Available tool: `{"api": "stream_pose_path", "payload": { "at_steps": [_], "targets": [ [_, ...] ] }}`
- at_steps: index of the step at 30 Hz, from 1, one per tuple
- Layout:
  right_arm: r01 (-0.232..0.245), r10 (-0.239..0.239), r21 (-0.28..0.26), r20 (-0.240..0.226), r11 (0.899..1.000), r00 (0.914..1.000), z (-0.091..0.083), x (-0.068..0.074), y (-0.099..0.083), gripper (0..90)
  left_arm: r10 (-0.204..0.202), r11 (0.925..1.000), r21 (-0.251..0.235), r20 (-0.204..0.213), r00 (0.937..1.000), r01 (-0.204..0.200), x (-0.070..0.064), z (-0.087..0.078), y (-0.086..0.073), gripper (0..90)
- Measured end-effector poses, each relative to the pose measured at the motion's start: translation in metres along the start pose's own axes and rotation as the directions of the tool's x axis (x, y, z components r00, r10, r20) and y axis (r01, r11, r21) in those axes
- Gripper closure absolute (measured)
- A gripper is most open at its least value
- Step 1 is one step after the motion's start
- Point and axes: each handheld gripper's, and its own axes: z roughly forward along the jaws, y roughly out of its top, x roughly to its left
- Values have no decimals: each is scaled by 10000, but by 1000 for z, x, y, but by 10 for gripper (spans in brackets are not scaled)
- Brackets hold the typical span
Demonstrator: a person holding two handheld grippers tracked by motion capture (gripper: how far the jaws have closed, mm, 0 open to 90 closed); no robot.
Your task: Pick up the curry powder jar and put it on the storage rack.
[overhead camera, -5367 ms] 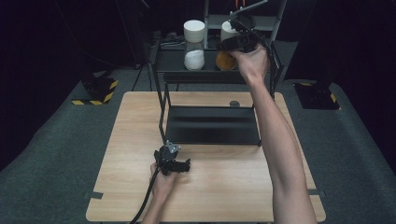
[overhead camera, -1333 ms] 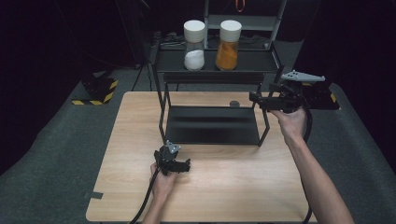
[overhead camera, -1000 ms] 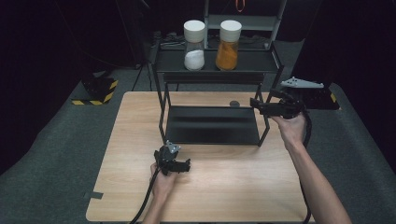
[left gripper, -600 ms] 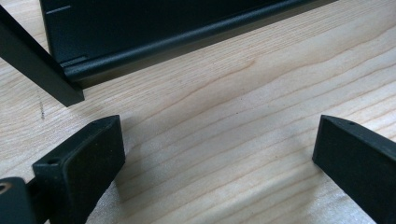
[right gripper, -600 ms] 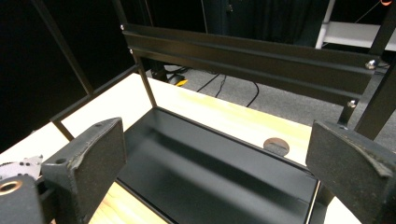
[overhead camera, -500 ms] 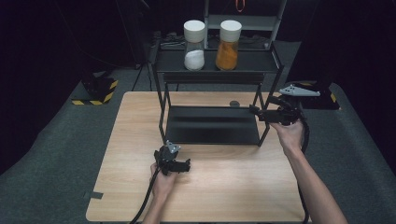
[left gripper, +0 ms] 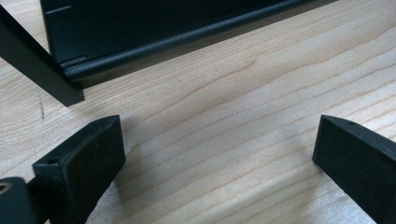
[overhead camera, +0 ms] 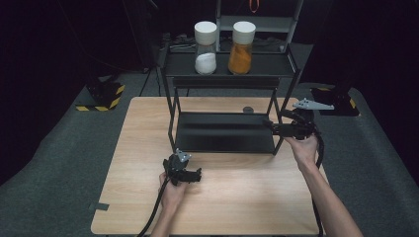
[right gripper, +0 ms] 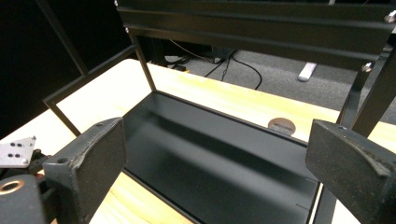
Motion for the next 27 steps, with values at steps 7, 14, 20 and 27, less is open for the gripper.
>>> {"api": "stream_pose_path", "payload": {
  "at_steps": [7,14,20,27],
  "targets": [
    [12,-12,76,8,10000,10000,4,1,-11,54,-5,10000,-3,1,10000,5,0,0,0,21],
    [33,-33,197,16,9998,10000,8,2,-21,55,-4,10000,-3,1,10000,4,0,0,0,21],
    [98,-100,424,44,9991,9999,14,3,-30,55,-3,10000,-3,1,10000,3,0,0,0,21],
    [129,-134,578,82,9982,9999,20,5,-44,55,-4,10000,-1,1,10000,4,0,0,0,21]
  ]
}}
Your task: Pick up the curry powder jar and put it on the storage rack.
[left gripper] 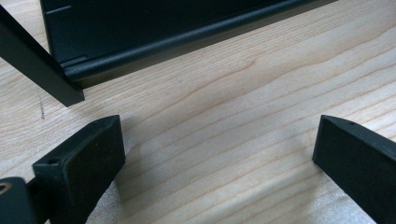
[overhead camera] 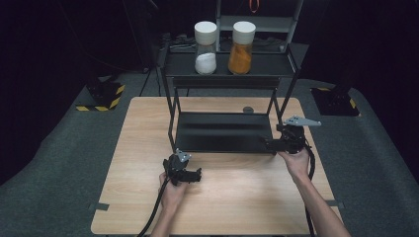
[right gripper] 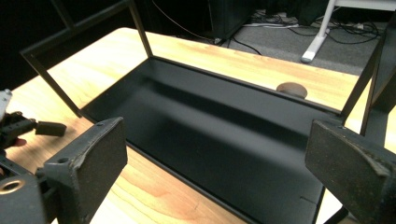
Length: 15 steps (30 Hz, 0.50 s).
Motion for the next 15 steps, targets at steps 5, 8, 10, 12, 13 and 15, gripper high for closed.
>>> {"api": "stream_pose_path", "payload": {
  "at_steps": [5,8,10,12,13,15],
  "targets": [
    [18,-18,129,37,9999,10000,5,2,-9,55,-2,10000,0,0,10000,2,0,0,0,20],
    [90,-92,213,69,9997,9999,7,4,-13,55,0,10000,-1,-4,10000,0,0,0,0,21],
    [123,-126,262,89,9996,9999,9,5,-16,55,-1,10000,-2,-3,10000,1,0,0,0,21],
    [125,-129,320,107,9994,9999,10,6,-19,55,-1,10000,0,-2,10000,1,0,0,0,21],
    [86,-89,319,107,9995,9999,11,6,-20,55,0,10000,1,-1,10000,0,0,0,0,21],
    [52,-56,343,103,9994,9999,12,6,-23,55,-1,10000,-2,-4,10000,1,0,0,0,21]
  ]
}}
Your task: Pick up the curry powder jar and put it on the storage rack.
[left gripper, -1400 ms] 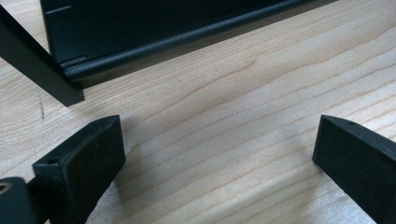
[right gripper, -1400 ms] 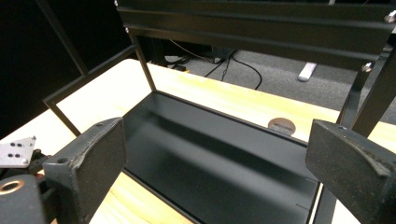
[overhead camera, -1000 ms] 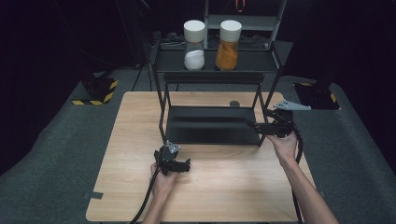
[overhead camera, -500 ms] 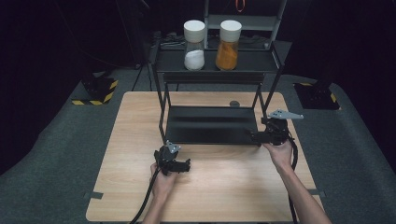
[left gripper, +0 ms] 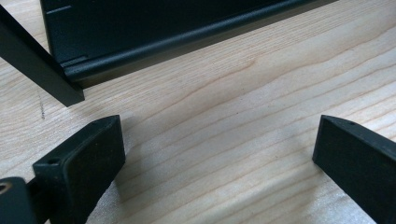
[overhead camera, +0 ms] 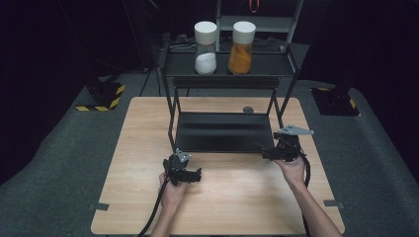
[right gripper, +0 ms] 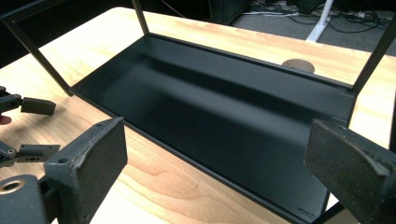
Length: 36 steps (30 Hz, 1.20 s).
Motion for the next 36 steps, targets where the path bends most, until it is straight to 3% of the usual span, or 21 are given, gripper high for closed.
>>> {"api": "stream_pose_path", "payload": {
  "at_steps": [36],
  "targets": [
    [-119,61,1172,498,9930,9987,30,14,-45,56,1,10000,2,-9,10000,-1,0,0,0,20]
  ]
}}
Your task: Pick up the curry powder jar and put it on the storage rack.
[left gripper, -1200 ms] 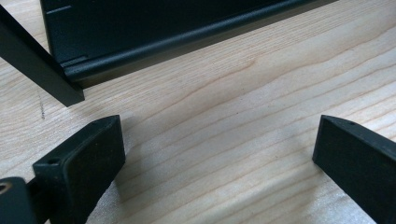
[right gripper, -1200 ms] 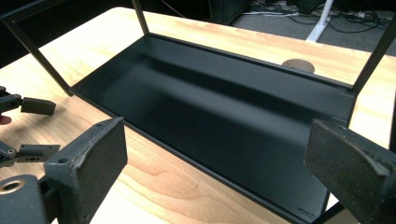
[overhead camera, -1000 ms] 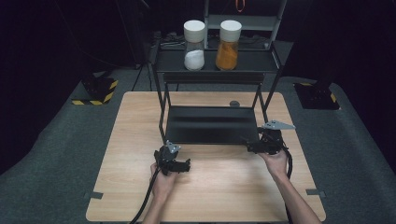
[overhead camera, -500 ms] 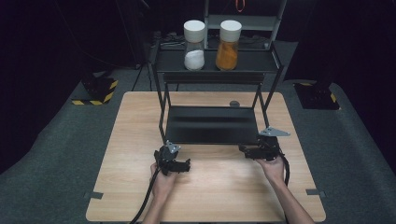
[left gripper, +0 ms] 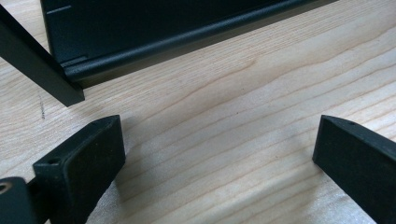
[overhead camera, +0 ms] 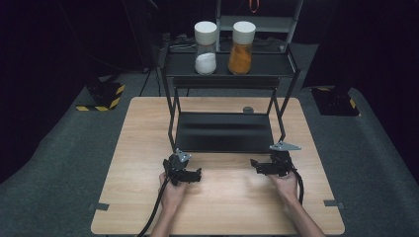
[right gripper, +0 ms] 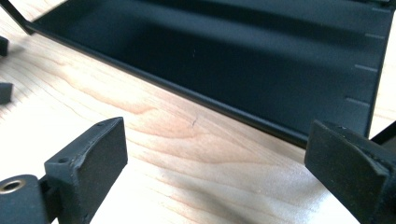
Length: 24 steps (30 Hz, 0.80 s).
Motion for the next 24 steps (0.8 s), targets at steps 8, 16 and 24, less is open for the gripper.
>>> {"api": "stream_pose_path", "payload": {
  "at_steps": [8,16,24],
  "targets": [
    [-75,73,248,68,9997,10000,8,3,-9,55,1,10000,3,-2,10000,-1,0,0,0,20],
    [75,-90,702,208,9975,9997,18,10,-14,47,0,10000,0,-3,10000,0,0,0,0,21],
    [687,-767,1079,716,9918,9945,25,26,-12,55,-3,10000,-2,-4,10000,3,0,0,0,21]
  ]
}}
